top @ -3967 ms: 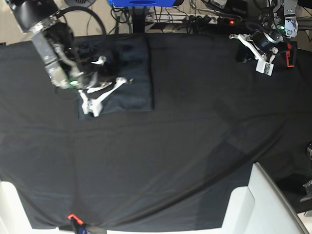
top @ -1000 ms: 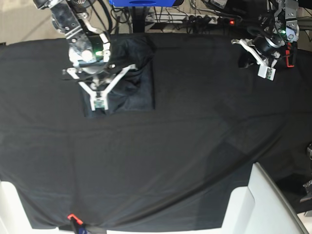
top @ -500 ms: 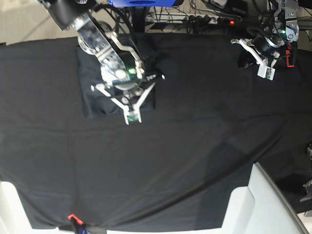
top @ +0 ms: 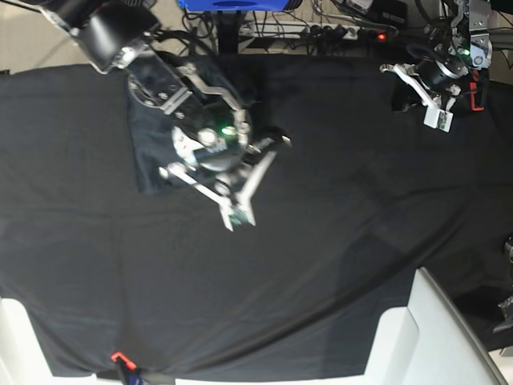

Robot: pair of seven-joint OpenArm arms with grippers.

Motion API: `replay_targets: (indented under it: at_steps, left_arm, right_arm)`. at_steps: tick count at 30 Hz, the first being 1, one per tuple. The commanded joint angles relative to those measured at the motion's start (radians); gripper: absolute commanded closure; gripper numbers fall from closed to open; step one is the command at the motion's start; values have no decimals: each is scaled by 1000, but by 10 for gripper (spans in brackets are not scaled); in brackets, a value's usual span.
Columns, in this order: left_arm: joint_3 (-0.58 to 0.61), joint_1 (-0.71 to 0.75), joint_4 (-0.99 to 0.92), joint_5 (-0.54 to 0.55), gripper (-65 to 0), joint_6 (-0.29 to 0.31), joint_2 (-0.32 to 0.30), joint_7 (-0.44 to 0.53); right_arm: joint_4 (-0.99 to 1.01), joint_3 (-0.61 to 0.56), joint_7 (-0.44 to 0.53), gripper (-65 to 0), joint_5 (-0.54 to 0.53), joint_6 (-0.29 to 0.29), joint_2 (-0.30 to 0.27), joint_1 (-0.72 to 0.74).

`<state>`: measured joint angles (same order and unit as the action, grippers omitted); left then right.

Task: Fold the T-shirt properly
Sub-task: 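Fold the lifted edge over the stack with the right gripper and release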

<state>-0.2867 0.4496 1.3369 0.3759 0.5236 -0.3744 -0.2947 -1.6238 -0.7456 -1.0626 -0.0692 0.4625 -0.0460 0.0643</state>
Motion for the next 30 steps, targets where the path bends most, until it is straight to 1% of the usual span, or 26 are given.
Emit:
replay_targets:
  at_steps: [1, 3, 6, 10, 15, 18, 21, 24, 27, 30]
  left_arm:
    - [-6, 2, 11, 15, 0, 0, -18, 19]
    - [-6, 2, 11, 15, 0, 0, -18, 19]
    - [-6, -1, 11, 15, 0, 0, -18, 19]
    - [-6, -1, 11, 15, 0, 0, -16, 19]
    - [-6, 5, 13, 15, 0, 0, -15, 21]
    - [-6, 8, 11, 15, 0, 0, -16, 21]
    - [-6, 10, 11, 15, 0, 0, -18, 21]
    - [-6, 10, 11, 15, 0, 0, -18, 21]
    - [-6, 10, 11, 15, 0, 0, -18, 21]
    - [-6, 10, 11, 15, 0, 0, -18, 21]
  right_arm:
    - [-23, 19, 6, -8, 9, 3, -9, -7]
    - [-19, 57, 18, -8, 9, 3, -24, -39]
    - [-14, 94, 69, -8, 7, 3, -42, -76]
    - [-11, 97, 89, -8, 7, 3, -33, -85]
    - [75, 94, 92, -8, 6, 3, 39, -74]
    - [139, 93, 126, -8, 6, 2, 93, -53]
    - [225, 91, 157, -8, 6, 2, 130, -19]
    - [291, 48, 160, -8, 6, 2, 142, 12]
    - [308, 5, 152, -8, 6, 2, 142, 16]
    - [302, 1, 107, -8, 6, 2, 136, 10]
